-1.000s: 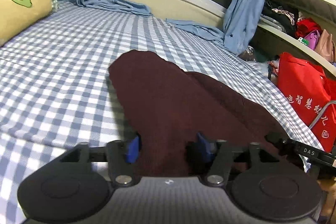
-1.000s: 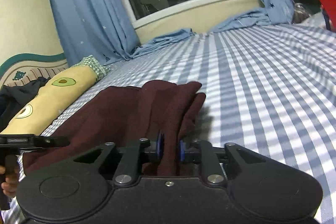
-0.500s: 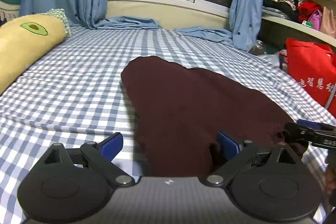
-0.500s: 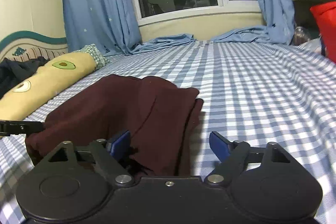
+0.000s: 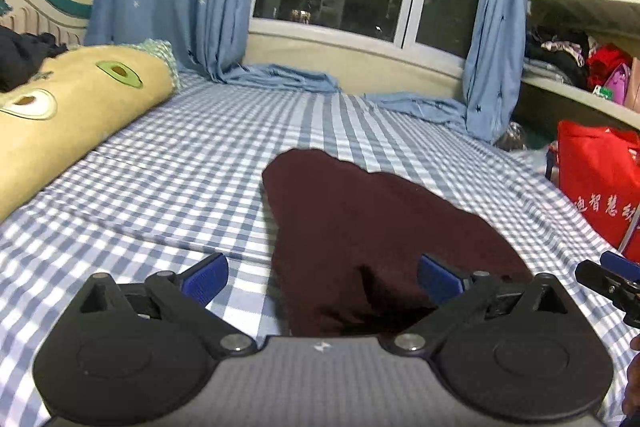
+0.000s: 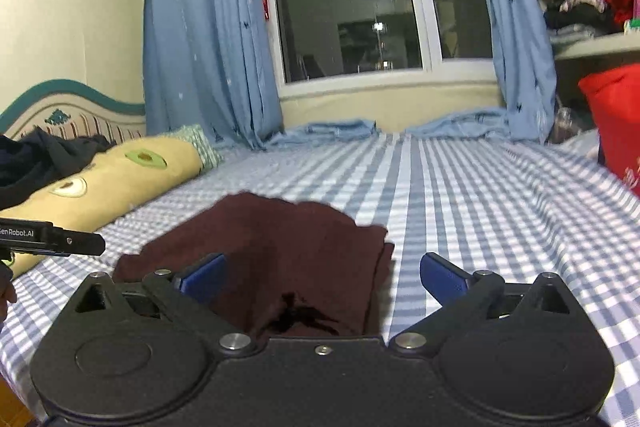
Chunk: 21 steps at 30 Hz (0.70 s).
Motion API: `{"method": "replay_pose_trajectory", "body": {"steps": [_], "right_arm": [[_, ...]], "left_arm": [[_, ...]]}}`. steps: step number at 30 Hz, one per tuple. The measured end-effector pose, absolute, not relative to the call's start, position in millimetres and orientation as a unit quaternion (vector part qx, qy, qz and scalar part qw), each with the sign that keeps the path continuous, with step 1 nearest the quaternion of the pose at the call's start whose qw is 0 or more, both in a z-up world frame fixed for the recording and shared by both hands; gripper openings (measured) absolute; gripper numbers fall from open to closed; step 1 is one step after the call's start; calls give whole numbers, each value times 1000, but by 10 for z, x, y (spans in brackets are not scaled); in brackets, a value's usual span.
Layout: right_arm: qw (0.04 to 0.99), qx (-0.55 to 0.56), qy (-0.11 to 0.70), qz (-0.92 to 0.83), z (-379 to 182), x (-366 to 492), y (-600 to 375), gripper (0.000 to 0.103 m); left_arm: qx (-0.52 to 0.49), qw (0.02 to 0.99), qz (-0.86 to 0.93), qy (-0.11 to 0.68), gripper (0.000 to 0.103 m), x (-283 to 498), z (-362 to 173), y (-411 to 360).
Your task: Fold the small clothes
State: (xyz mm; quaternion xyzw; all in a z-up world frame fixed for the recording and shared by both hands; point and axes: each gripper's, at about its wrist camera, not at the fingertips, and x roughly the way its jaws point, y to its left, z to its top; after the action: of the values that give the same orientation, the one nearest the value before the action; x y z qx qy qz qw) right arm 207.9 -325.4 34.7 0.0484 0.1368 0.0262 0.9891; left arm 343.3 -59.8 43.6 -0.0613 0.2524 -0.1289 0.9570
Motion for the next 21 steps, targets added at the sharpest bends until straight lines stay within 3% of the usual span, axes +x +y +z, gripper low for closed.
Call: {"method": "replay_pose_trajectory", "body": {"steps": [12, 21], "right_arm": [[997, 34, 73, 20, 698, 1049, -3054, 103], [998, 24, 66, 5, 555, 262, -2890, 103]], "left_arm": [[-58, 975, -103, 190, 102, 2228, 767, -467], [-65, 977, -99, 178, 102, 1476, 501, -379]]}}
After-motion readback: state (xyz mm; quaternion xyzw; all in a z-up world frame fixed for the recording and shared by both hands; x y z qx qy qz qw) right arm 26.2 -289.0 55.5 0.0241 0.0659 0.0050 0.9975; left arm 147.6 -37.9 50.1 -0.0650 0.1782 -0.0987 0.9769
